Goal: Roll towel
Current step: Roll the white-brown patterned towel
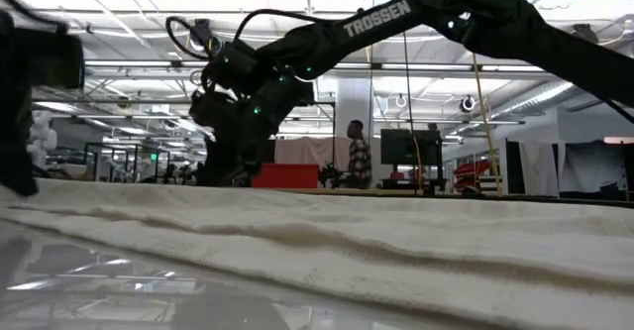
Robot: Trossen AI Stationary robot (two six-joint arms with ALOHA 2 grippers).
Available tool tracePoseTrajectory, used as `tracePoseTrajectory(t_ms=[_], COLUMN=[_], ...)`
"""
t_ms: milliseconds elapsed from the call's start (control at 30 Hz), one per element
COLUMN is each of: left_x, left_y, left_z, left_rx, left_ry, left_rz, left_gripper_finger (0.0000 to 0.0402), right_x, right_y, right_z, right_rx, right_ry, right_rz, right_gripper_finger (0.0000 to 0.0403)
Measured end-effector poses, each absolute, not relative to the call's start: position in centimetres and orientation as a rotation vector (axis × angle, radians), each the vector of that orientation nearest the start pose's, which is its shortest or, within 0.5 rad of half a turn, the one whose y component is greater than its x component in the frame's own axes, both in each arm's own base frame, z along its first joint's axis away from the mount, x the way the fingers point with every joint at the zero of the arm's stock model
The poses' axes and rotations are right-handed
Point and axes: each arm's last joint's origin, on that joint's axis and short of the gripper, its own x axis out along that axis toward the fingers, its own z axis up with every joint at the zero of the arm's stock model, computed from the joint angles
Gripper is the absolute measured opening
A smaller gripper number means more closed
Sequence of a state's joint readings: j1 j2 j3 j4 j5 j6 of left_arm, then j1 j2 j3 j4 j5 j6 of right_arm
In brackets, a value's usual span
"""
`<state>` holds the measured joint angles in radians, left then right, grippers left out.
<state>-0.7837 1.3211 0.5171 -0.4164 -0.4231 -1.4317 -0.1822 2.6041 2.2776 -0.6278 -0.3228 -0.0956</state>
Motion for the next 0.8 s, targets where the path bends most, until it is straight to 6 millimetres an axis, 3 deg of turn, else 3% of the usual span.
tracePoseTrajectory(t_ms=[167, 367, 533, 800], left_x=[15.3, 15.9, 16.2, 17.3], left_y=[-13.1, -12.1, -10.0, -5.5], left_z=[12.2, 11.9, 11.7, 11.7], left_rx=[-0.576, -0.551, -0.474, -0.363], left_ry=[1.073, 1.042, 1.03, 1.024], left_rz=[0.487, 0.556, 0.693, 0.898], left_gripper_finger=[0.0001, 0.0001, 0.0001, 0.0001], right_x=[53.5, 52.1, 51.5, 50.0], right_y=[-11.2, -13.6, -15.2, -16.9], right_z=[13.5, 13.4, 13.4, 15.0], right_rx=[0.184, 0.267, 0.289, 0.367], right_ry=[1.001, 1.082, 1.093, 1.104], right_rz=[0.109, 0.058, 0.021, 0.072], right_gripper_finger=[0.0, 0.0, 0.0, 0.0])
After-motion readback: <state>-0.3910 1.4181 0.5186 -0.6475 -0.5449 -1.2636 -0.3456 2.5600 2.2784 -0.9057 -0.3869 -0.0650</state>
